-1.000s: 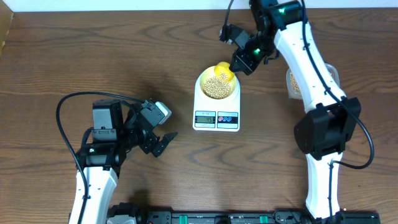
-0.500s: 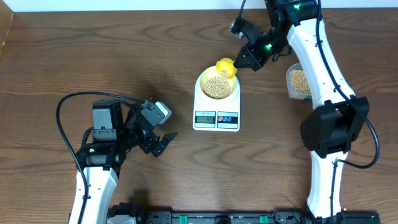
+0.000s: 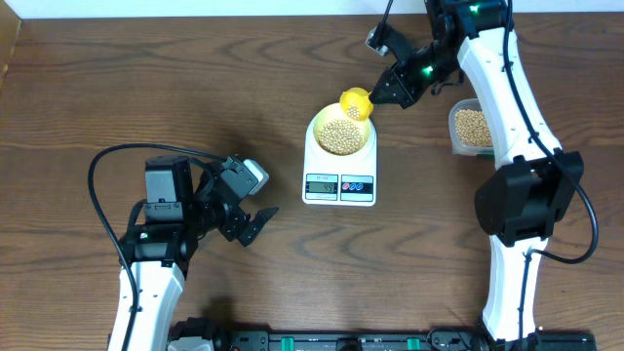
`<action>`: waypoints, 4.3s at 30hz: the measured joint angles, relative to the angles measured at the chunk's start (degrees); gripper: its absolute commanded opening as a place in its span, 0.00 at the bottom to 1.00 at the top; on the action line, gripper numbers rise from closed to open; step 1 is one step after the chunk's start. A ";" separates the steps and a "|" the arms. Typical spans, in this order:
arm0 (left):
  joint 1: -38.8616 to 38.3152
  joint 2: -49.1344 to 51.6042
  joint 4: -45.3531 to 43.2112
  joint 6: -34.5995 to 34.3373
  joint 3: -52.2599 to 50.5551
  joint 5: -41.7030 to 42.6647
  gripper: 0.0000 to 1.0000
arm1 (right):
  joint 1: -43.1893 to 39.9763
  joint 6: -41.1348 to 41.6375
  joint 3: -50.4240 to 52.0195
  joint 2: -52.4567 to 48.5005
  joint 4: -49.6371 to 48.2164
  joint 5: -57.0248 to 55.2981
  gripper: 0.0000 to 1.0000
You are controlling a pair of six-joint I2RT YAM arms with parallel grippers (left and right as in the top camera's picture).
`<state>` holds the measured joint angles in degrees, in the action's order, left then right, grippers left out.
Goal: Scoop item into bowl and weigh 50g on scale
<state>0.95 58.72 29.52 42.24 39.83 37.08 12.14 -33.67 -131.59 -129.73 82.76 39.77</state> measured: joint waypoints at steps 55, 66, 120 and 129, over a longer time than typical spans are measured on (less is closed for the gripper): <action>0.00 0.00 0.00 0.00 0.00 0.00 0.98 | 8.24 -0.02 -0.48 0.00 -0.09 -16.20 0.01; 0.00 0.00 0.00 0.00 0.00 0.00 0.98 | 7.23 0.00 -0.48 0.00 -0.15 -11.45 0.01; 0.00 0.00 0.00 0.00 0.00 0.00 0.98 | 9.81 -0.04 -0.48 0.00 -1.51 -18.56 0.01; 0.00 0.00 0.00 0.00 0.00 0.00 0.98 | 3.72 -0.07 -0.48 0.00 -1.33 -7.08 0.01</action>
<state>0.95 58.72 29.52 42.24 39.83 37.08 15.86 -33.74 -132.07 -129.73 81.43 32.69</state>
